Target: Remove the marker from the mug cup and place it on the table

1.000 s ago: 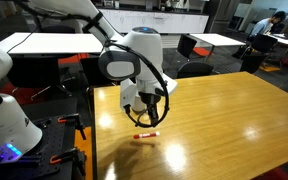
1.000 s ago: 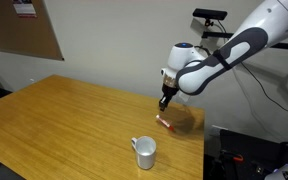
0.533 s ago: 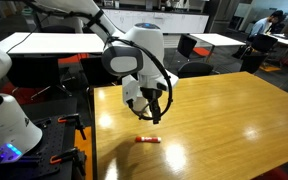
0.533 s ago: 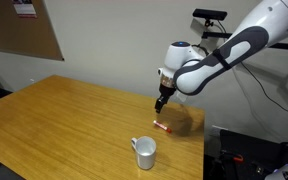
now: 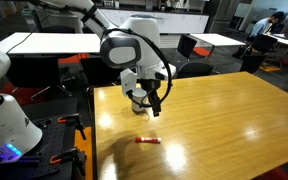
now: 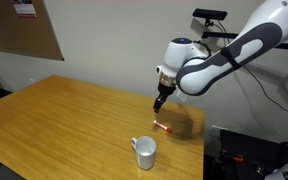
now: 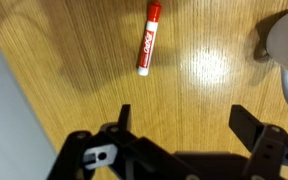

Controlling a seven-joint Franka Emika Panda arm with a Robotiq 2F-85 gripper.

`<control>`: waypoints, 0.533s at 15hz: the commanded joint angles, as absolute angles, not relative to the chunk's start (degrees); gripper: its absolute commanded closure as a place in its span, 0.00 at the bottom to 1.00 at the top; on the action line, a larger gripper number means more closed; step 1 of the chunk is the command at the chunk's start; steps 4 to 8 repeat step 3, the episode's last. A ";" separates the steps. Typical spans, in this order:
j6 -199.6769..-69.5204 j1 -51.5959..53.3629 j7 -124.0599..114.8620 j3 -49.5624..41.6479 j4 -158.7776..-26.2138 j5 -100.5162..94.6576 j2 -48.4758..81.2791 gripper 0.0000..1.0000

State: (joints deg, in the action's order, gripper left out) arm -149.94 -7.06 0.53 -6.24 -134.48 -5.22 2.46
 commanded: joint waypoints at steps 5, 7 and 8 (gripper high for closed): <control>-149.78 -6.87 0.59 -6.44 -134.53 -5.21 2.32 0.00; -149.78 -6.87 0.59 -6.44 -134.53 -5.21 2.32 0.00; -149.78 -6.87 0.59 -6.44 -134.53 -5.21 2.32 0.00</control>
